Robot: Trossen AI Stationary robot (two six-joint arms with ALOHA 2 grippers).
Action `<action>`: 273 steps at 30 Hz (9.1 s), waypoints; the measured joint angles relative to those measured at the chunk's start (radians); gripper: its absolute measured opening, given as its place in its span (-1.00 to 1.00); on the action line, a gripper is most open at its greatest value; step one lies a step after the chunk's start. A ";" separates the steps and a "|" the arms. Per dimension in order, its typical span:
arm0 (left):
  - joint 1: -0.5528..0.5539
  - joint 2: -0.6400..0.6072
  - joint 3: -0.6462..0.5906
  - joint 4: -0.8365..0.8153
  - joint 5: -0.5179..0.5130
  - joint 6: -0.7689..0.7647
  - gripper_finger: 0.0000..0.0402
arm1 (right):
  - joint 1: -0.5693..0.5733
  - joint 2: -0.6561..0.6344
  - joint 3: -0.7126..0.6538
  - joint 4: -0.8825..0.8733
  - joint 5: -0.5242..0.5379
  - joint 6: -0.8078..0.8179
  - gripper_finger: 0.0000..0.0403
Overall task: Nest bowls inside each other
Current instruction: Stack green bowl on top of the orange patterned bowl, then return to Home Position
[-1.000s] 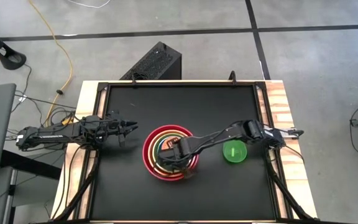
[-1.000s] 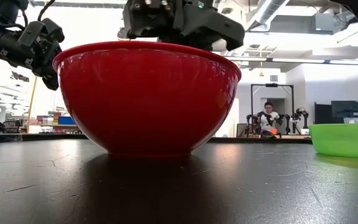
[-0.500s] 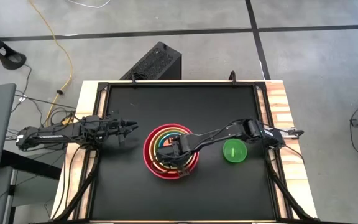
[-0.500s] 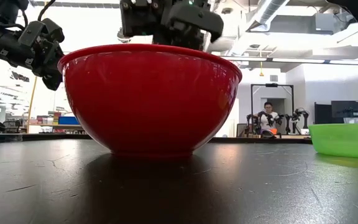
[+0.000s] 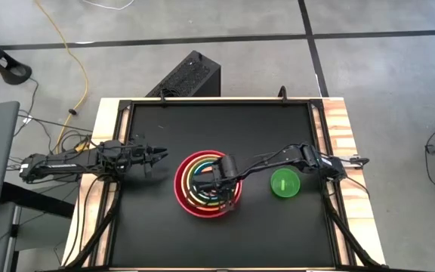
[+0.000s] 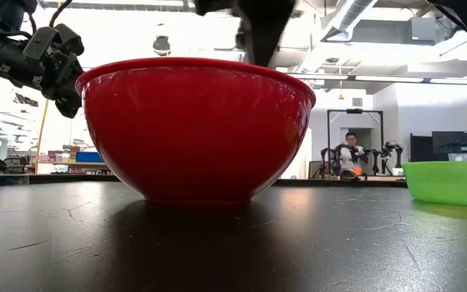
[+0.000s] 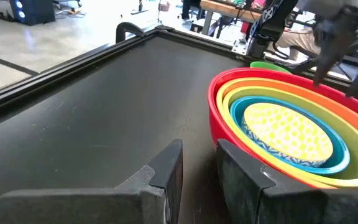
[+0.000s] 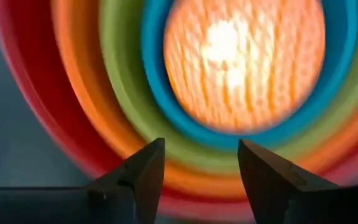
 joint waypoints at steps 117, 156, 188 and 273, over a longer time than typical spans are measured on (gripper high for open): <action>0.000 0.000 0.000 -0.041 -0.018 0.011 -0.57 | 0.048 0.077 -0.042 0.268 0.090 -0.004 -0.97; 0.000 0.000 0.000 -0.041 -0.018 0.007 -0.57 | 0.008 0.075 -0.058 0.283 -0.008 0.065 -0.98; 0.000 0.000 0.000 -0.042 -0.018 0.010 -0.57 | -0.011 0.076 -0.004 0.273 0.000 0.063 0.17; 0.000 0.000 0.000 -0.341 -0.062 -0.012 -0.57 | -0.751 -1.927 -2.297 1.585 -0.253 -0.067 -0.81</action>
